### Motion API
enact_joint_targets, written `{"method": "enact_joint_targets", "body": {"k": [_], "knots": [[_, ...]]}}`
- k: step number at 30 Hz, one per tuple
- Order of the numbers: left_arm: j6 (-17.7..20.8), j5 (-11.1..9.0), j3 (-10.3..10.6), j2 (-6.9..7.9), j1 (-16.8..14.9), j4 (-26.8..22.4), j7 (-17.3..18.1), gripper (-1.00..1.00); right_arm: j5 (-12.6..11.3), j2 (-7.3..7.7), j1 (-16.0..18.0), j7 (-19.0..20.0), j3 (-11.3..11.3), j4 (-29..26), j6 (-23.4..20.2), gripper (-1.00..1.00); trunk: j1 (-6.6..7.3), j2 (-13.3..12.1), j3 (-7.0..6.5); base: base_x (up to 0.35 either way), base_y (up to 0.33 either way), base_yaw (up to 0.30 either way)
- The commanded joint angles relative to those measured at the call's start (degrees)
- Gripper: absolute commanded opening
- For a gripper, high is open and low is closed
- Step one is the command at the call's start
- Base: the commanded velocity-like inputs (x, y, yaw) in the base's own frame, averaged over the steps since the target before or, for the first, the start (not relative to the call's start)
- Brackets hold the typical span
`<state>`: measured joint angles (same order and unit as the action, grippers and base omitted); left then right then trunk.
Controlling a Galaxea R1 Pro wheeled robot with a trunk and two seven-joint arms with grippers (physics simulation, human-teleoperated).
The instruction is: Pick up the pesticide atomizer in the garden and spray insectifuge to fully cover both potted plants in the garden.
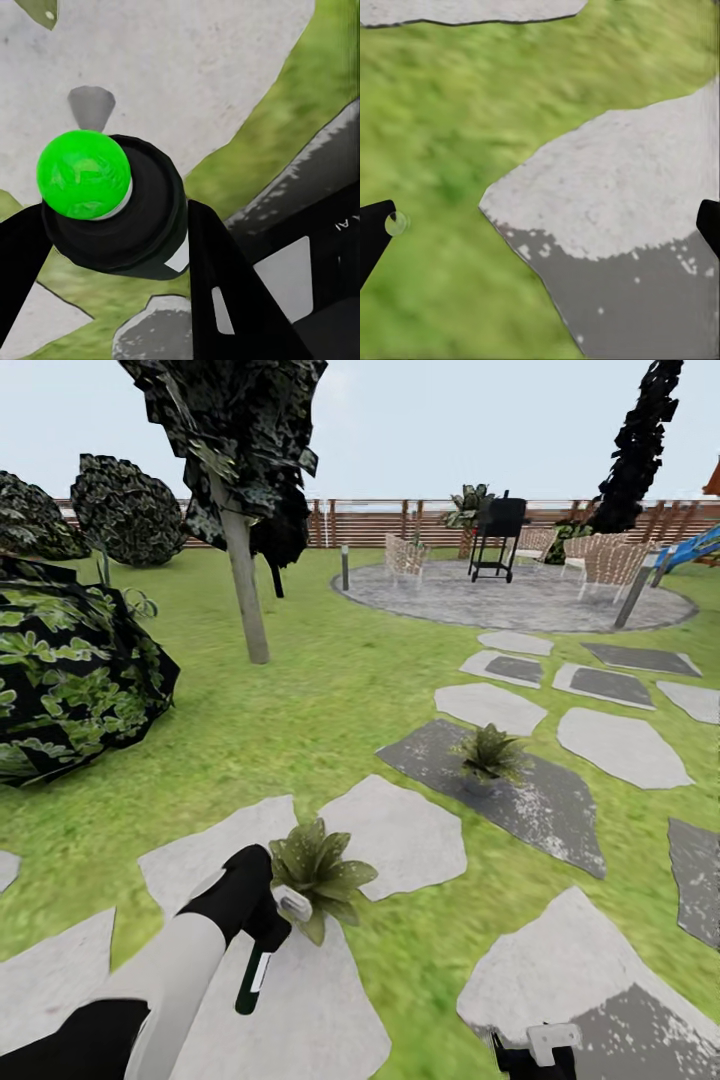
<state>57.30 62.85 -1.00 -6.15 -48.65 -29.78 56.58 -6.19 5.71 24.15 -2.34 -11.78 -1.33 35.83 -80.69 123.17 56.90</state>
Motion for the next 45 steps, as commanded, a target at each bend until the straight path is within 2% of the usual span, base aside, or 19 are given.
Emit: {"method": "enact_joint_targets", "body": {"k": [1,7,15,26,31,39,45], "knots": [[0.3,0.6,-0.1,-0.02,0.0,0.0,0.6,-1.00,-0.6,0.00,0.0,-0.1,-0.5,0.0,0.1,1.00,0.00,0.0,0.05,0.082,-0.262,0.025],[0.4,0.7,0.2,0.30,0.1,0.3,0.5,-1.00,-0.6,-0.02,0.0,-0.1,-0.5,0.0,0.2,1.00,0.00,0.0,0.05,0.082,-0.206,0.239],[0.6,0.1,-0.7,0.48,0.1,0.4,0.6,-1.00,-0.6,-0.10,0.0,-0.1,-0.5,0.0,0.2,1.00,0.00,0.0,0.05,0.007,-0.010,0.264],[0.7,-0.4,-0.9,0.16,0.2,0.9,0.7,-1.00,-0.5,0.04,0.0,0.0,-0.5,0.0,0.2,1.00,0.00,0.0,0.05,0.000,0.000,0.017],[0.7,-0.4,-0.8,0.17,0.2,3.4,0.7,-1.00,-0.5,0.00,0.0,0.0,-0.5,0.0,0.1,1.00,0.00,0.0,0.05,0.053,-0.029,0.000],[0.7,-0.3,-0.8,0.22,0.2,3.7,0.7,-1.00,-0.7,0.00,0.0,-0.1,-0.5,-0.1,0.2,1.00,0.00,0.0,0.05,0.148,-0.196,0.000],[0.7,-0.2,-0.8,0.17,0.2,3.9,0.6,-1.00,-0.7,0.00,0.0,-0.1,-0.5,-0.1,0.2,1.00,0.00,0.0,0.05,-0.102,-0.253,0.141]]}}
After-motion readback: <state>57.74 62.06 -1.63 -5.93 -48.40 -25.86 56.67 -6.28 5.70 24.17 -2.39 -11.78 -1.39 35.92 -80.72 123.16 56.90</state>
